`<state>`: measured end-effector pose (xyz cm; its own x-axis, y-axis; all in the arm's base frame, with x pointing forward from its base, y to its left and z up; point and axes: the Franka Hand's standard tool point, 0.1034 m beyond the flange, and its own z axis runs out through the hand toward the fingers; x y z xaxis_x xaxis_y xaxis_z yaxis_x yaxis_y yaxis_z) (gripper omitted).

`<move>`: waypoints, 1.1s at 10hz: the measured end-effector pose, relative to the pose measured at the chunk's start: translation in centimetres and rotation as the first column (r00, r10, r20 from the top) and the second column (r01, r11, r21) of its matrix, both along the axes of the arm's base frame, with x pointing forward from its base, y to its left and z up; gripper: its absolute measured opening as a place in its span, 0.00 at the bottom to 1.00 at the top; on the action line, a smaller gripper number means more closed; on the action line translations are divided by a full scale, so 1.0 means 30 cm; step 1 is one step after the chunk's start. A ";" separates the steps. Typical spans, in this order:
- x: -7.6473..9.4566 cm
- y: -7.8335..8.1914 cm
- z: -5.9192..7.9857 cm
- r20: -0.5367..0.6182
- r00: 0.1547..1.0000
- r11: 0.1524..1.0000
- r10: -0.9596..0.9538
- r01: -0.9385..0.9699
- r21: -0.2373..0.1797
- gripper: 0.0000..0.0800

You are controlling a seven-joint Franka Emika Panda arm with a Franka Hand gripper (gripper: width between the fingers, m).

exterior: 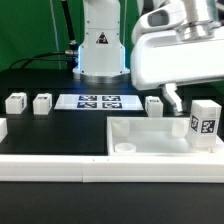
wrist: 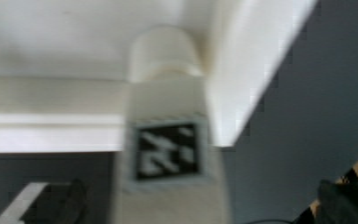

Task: Assemble square table

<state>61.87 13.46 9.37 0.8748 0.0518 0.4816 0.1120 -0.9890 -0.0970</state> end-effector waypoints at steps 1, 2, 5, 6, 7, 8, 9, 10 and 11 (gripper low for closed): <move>0.010 -0.005 0.002 -0.025 1.000 1.000 0.001 -0.001 0.000 0.81; 0.018 -0.020 0.005 -0.024 1.000 1.000 0.003 -0.003 -0.004 0.81; 0.009 -0.094 -0.030 -0.179 0.983 0.999 0.043 -0.046 -0.015 0.81; 0.009 -0.080 -0.027 -0.267 0.963 0.999 0.040 -0.041 0.003 0.81; 0.006 -0.067 -0.030 -0.331 0.943 0.999 0.034 -0.030 0.016 0.81; -0.007 -0.052 -0.027 -0.353 0.935 0.999 0.027 -0.019 0.027 0.81; -0.041 -0.048 -0.035 -0.444 0.895 0.999 0.049 -0.039 0.031 0.81; -0.036 -0.044 -0.028 -0.500 0.864 0.998 0.061 -0.046 0.041 0.81; -0.016 -0.047 -0.030 -0.475 0.878 0.998 0.055 -0.042 0.038 0.81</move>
Offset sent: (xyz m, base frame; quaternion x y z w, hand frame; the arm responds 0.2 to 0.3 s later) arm 0.0042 -0.0305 -0.0111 0.0387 -0.0983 -0.0436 0.9934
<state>61.40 12.06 8.47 0.9956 0.0932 0.0096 0.0934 -0.9799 -0.1764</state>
